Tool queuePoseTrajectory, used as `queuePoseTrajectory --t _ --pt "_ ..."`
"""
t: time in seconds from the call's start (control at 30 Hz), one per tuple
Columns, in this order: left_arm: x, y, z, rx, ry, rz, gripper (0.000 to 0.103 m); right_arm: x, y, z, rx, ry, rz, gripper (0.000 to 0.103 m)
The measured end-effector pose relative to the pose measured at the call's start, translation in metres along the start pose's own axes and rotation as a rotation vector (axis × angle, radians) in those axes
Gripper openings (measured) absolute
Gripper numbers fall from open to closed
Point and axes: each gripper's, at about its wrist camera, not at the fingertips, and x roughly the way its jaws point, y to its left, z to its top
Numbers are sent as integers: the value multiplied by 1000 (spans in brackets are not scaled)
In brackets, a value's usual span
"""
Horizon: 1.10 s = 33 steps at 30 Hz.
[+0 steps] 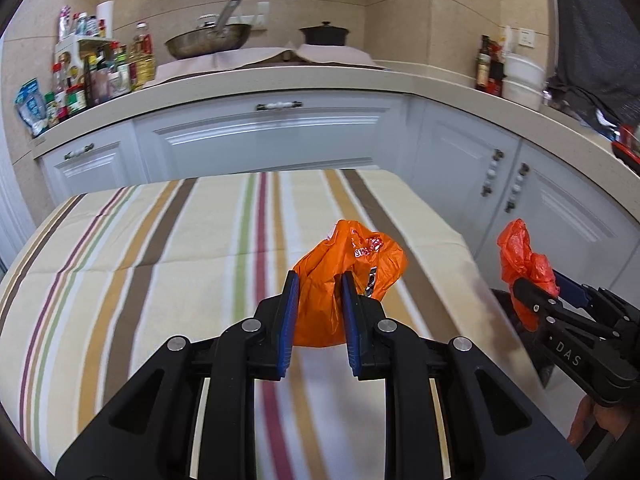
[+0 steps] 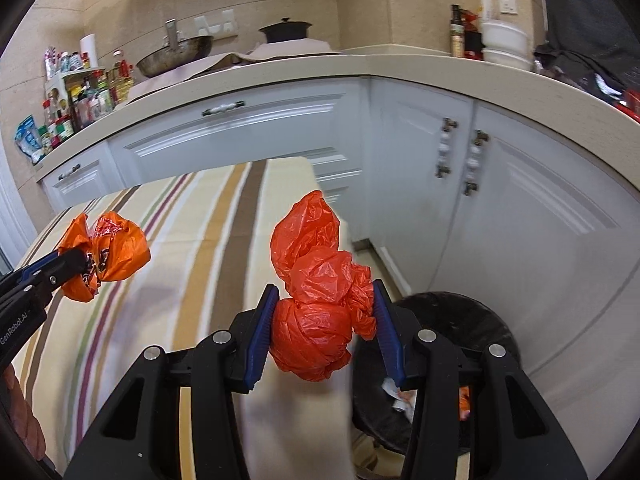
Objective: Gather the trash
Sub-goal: 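Carry the red bag and orange bag over the bin with both grippers, then open both grippers to drop the red and orange bags into the bin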
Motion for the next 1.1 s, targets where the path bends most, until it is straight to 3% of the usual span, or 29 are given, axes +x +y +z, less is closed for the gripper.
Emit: queuePoseTrajectory --t 0.37,0.8,0.9,0.97,1.03,1.1 --pt "-1 -100 -10 129 -25 -131 20 -30 -69 -25 76 -34 -160 47" --pt "22 -185 -18 228 0 -173 21 -26 -124 -38 145 -55 -216 47" --pt "29 -198 -18 250 4 -172 21 -19 -133 -40 159 -60 -229 53" --pt "35 -207 -19 269 19 -172 23 -16 -140 -40 172 -71 -240 61" --pt "40 -213 -19 275 42 -170 26 -13 -145 -40 185 -70 -245 61" --pt "40 -217 -18 270 41 -176 36 -14 -149 -40 193 -72 -248 61"
